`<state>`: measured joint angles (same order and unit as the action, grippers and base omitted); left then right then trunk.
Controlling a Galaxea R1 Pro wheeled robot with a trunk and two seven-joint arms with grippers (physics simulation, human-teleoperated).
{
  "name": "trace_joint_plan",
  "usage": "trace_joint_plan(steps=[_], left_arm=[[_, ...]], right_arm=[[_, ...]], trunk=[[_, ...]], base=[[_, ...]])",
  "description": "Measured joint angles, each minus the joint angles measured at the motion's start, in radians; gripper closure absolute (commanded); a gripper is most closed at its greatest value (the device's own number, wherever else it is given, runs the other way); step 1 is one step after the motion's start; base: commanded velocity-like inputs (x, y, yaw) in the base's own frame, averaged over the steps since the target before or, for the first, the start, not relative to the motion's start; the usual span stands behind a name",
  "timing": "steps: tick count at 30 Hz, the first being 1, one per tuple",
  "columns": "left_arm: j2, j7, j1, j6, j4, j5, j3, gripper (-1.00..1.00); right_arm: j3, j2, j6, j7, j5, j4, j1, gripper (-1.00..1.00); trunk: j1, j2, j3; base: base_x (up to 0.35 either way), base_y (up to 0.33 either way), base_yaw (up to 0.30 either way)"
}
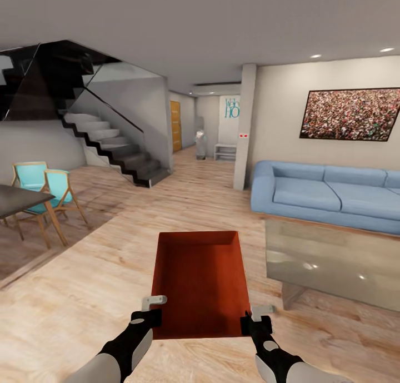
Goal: Move the two storage containers from the living room to the garage. In the garage, place one container on the floor and stack the other container on top of it (either order is fine).
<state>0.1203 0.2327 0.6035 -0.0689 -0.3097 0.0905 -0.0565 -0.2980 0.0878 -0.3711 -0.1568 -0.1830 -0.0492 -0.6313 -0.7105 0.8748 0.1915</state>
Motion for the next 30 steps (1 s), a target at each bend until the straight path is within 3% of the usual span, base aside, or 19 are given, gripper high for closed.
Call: trace_joint_plan(steps=[8,30], left_arm=[[-0.001,-0.001,0.000,0.000,0.002,0.002,-0.001,1.00],[-0.001,-0.001,0.000,0.000,0.002,0.003,-0.002,1.00]], right_arm=[[-0.001,0.000,0.000,0.001,-0.002,0.000,0.000,1.00],[-0.002,0.000,0.001,0.001,-0.003,0.000,0.000,1.00]], trunk=[[0.000,0.000,0.000],[0.001,0.000,0.000]], base=[[0.096,0.000,0.026],[0.316,0.000,0.000]])
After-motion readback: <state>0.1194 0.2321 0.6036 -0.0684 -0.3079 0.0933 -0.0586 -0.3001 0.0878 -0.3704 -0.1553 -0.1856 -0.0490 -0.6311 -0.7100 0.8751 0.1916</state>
